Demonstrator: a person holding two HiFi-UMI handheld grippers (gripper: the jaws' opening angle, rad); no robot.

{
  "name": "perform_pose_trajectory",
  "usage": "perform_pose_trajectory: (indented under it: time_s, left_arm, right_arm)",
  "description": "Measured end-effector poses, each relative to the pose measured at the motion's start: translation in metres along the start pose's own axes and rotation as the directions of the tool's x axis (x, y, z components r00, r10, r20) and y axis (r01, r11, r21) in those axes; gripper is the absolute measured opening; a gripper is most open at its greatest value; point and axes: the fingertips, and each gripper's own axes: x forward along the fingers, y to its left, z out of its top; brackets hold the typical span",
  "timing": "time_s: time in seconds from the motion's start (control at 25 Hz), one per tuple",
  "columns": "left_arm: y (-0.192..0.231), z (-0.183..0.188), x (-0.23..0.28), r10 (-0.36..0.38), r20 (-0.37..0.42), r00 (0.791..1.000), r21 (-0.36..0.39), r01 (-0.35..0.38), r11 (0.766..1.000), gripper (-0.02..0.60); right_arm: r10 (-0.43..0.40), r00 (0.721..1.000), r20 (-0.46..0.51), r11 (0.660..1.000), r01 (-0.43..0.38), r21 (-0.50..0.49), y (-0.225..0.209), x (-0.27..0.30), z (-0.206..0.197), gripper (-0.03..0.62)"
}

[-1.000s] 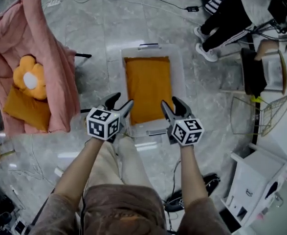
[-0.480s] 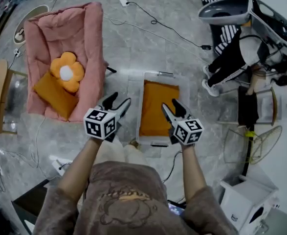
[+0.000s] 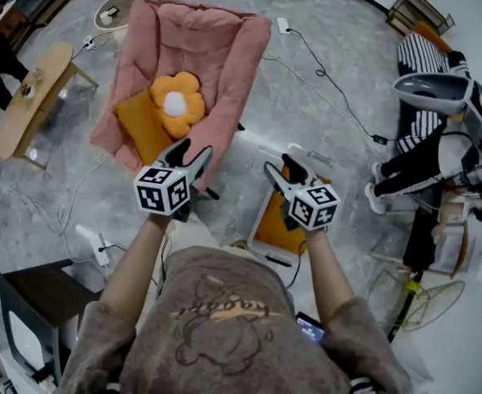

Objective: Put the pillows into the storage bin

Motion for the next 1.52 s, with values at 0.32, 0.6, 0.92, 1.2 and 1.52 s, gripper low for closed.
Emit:
perform_pose_trajectory:
  time_s: [0.32, 0.6, 0.92, 1.2, 1.52]
  left_arm:
    - [0.109, 0.021, -0.036, 0.124, 0.028, 0.992, -0.067, -0.122, 0.990, 0.236]
    - [0.200, 0.026, -0.044, 0.210, -0.002, 0.978, -0.125, -0.209, 0.970, 0.236]
    - [0.298, 0.004, -0.028, 0.267, -0.068, 0.961, -0.195, -0.275, 0.941, 0.236]
    - [0.381, -0.027, 0.002, 0.284, -0.136, 0.949, -0.241, -0.310, 0.920, 0.236]
    - [0.474, -0.086, 0.041, 0.295, -0.203, 0.934, -0.294, -0.345, 0.891, 0.236]
  right_arm:
    - [0.144, 0.988, -0.052, 0.988, -0.147, -0.039, 0.071, 0.113, 0.025, 0.229]
    - [0.236, 0.962, -0.134, 0.968, -0.244, -0.051, 0.113, 0.212, 0.021, 0.230]
    - [0.305, 0.920, -0.246, 0.947, -0.321, -0.024, 0.135, 0.320, -0.005, 0.238]
    - [0.341, 0.866, -0.364, 0.931, -0.366, 0.003, 0.139, 0.414, -0.049, 0.247]
    - [0.361, 0.819, -0.445, 0.922, -0.386, 0.037, 0.130, 0.522, -0.107, 0.255]
